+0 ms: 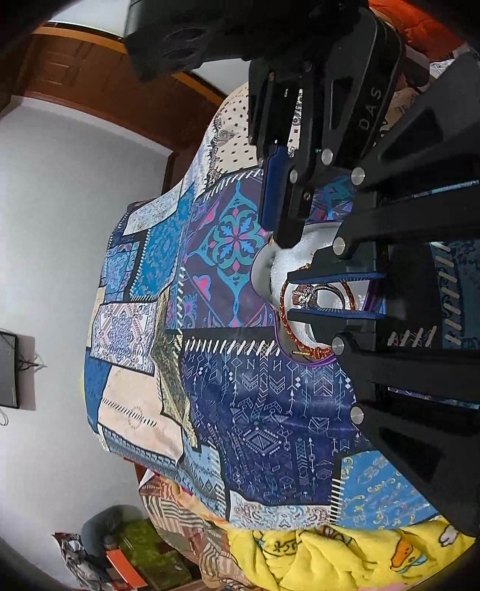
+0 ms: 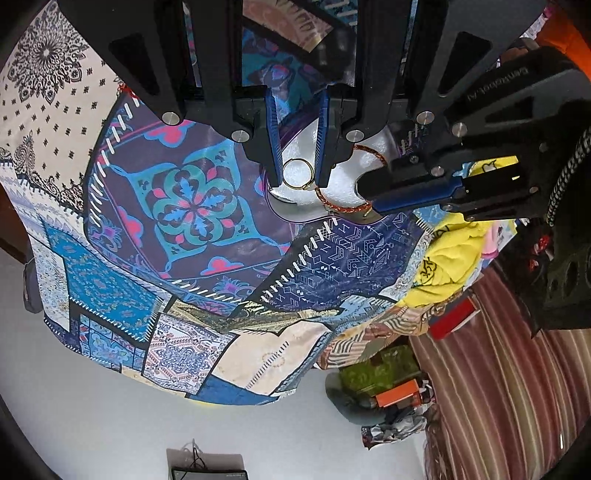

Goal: Organize jewelry
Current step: 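Carry the keyring and gold ring over the heart tin and open both tools, then move both tools from the tin to the red-string keyring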

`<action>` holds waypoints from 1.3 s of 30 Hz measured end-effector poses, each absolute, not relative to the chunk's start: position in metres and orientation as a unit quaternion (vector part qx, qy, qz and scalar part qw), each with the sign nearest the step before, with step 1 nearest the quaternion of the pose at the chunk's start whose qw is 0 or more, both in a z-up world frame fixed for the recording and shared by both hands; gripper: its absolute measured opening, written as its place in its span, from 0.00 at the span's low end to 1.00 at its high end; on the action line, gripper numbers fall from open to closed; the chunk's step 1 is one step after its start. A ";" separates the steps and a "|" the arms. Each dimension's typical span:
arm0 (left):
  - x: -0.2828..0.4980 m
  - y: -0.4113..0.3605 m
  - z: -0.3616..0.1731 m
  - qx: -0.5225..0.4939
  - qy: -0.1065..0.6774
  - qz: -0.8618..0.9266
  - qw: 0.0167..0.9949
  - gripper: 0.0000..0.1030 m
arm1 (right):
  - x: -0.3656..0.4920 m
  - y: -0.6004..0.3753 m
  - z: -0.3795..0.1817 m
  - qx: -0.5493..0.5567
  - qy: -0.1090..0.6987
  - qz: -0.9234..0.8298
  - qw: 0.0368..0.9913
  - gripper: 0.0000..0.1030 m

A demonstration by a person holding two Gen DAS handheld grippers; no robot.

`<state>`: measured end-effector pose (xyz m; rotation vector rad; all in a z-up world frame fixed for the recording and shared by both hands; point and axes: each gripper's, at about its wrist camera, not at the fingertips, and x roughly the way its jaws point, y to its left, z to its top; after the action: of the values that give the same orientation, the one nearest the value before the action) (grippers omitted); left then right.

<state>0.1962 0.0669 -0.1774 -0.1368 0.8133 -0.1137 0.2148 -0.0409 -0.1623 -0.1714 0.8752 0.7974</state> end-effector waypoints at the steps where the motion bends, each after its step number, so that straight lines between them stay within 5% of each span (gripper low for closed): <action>1: 0.197 0.067 -0.179 -0.066 0.396 -0.056 0.914 0.10 | 0.216 -0.040 -0.163 -0.082 0.413 0.375 0.826 0.15; 16: 0.198 0.083 -0.179 -0.095 0.401 -0.059 0.909 0.11 | 0.216 -0.031 -0.168 -0.107 0.410 0.373 0.826 0.16; 20: 0.194 0.087 -0.176 -0.100 0.398 -0.046 0.911 0.24 | 0.216 -0.031 -0.167 -0.111 0.409 0.370 0.827 0.16; 39: 0.172 0.070 -0.142 -0.068 0.378 -0.024 0.923 0.29 | 0.196 -0.062 -0.141 -0.108 0.386 0.351 0.846 0.23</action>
<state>0.1718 0.0699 -0.1423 -0.1391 0.7759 -0.0499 0.1962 -0.0624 -0.1406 -0.2283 0.8151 0.7406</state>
